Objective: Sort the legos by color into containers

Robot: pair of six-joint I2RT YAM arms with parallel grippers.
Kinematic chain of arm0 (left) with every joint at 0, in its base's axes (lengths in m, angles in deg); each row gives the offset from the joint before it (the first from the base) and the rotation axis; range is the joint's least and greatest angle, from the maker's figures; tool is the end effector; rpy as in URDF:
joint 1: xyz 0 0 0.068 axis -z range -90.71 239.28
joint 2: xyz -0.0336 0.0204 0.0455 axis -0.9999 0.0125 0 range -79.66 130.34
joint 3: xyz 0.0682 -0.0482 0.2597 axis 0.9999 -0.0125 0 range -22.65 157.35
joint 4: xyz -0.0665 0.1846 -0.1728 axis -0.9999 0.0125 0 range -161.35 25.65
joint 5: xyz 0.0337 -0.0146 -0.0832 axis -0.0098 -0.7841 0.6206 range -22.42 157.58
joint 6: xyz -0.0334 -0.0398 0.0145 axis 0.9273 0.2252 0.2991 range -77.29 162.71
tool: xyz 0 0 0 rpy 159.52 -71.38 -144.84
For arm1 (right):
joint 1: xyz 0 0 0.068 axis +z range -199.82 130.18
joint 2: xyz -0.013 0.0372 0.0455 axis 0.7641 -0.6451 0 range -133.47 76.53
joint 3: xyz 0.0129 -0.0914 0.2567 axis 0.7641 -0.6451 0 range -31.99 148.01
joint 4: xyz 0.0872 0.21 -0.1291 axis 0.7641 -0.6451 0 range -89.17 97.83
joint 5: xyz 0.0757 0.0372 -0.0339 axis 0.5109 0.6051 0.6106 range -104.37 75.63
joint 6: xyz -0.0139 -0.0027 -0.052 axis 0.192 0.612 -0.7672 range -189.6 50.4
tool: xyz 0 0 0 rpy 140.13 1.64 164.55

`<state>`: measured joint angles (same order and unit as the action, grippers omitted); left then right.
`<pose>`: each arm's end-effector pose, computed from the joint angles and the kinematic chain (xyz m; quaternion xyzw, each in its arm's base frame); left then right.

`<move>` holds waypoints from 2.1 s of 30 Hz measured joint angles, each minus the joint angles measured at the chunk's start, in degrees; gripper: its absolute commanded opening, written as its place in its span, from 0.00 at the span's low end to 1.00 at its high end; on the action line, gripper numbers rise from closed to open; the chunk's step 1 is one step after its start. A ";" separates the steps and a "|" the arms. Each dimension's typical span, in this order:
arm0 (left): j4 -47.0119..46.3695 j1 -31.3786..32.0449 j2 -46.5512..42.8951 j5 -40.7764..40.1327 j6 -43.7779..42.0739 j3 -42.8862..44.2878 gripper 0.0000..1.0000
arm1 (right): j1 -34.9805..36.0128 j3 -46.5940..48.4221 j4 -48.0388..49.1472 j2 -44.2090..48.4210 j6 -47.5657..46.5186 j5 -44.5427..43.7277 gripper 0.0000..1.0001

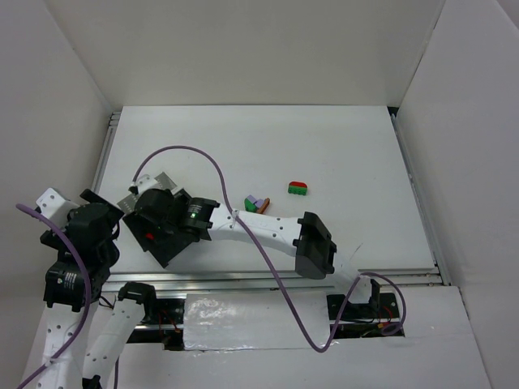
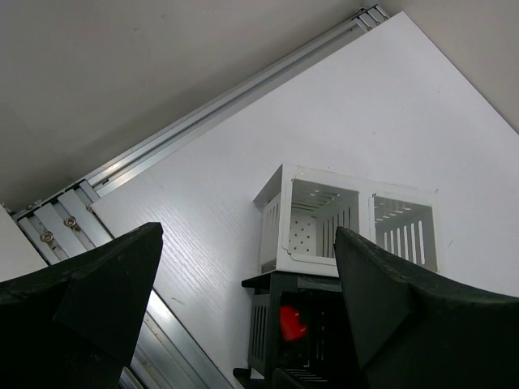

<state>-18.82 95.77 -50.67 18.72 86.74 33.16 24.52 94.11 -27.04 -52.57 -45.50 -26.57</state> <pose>0.0710 0.0189 0.3633 -0.4564 0.6591 0.1100 0.5875 0.1474 0.4989 0.2987 -0.3369 0.8285 0.2685 0.3576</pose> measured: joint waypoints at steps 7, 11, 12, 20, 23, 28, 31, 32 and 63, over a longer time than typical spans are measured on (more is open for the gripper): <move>-0.63 -0.09 0.00 0.57 -0.66 0.00 0.99 | -0.02 -8.79 1.51 5.55 0.48 -2.91 1.00; -3.30 -0.09 0.20 3.76 -3.41 -0.31 0.99 | -1.11 -24.70 1.29 18.43 3.87 -8.20 1.00; -3.80 -0.09 0.50 4.55 -3.80 -0.39 0.99 | -1.79 -28.20 1.29 21.81 5.05 -9.16 1.00; -7.43 -0.83 2.69 10.14 -7.58 -1.77 1.00 | -14.53 -52.43 -0.15 43.39 17.57 -18.80 1.00; -8.00 -1.51 3.52 11.93 -8.15 -1.84 1.00 | -15.04 -54.60 -2.08 39.26 21.11 -20.55 0.99; -8.50 -1.81 4.07 13.99 -9.35 -1.84 0.99 | -14.71 -55.08 -3.02 30.08 24.17 -20.31 0.97; -9.14 -1.84 4.13 14.97 -9.60 -1.84 0.99 | -14.75 -55.06 -3.13 27.50 24.61 -19.93 0.96; -9.33 -1.86 4.15 15.23 -9.64 -1.84 0.99 | -14.91 -55.06 -3.06 26.86 24.65 -19.80 0.96; -10.47 -1.86 4.22 17.84 -10.95 -2.62 0.99 | -16.76 -58.66 5.35 22.25 22.88 -11.08 0.35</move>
<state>-29.29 93.91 -46.45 36.55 75.79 30.54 7.76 35.45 -21.69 -30.32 -22.62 -37.66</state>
